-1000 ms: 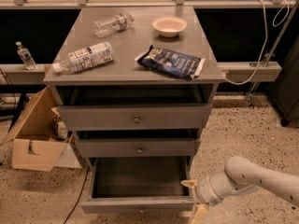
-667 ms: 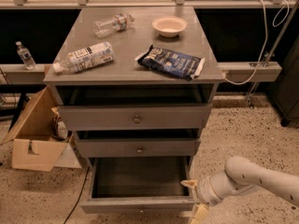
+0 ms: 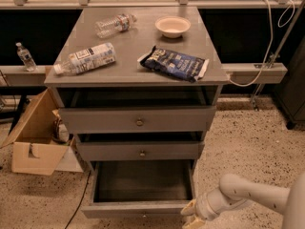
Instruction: Close bottom drawer
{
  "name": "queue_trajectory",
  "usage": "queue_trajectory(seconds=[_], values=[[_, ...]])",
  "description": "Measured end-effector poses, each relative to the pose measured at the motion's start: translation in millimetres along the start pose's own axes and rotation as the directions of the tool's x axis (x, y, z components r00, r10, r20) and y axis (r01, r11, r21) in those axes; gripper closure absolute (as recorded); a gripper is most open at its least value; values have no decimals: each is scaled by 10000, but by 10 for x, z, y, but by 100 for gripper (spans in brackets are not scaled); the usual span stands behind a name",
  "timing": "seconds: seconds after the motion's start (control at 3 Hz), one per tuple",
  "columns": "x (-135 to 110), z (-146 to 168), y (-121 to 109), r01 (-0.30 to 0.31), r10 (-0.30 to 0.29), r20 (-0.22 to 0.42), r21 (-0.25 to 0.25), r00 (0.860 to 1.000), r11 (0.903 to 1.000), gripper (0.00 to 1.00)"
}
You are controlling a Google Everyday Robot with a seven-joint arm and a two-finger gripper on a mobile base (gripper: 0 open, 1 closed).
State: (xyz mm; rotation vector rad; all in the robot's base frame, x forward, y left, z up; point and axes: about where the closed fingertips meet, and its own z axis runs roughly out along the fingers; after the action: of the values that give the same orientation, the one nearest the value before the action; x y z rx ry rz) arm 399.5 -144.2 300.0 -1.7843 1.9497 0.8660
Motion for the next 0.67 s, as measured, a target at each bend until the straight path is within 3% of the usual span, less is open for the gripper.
queue_trajectory(seconds=[0.33,0.67], values=[[284,299,-80,-24,26,-247,66,9997,10000,71],[524,571,-254,-103,120,-374,440,9992,9990,93]])
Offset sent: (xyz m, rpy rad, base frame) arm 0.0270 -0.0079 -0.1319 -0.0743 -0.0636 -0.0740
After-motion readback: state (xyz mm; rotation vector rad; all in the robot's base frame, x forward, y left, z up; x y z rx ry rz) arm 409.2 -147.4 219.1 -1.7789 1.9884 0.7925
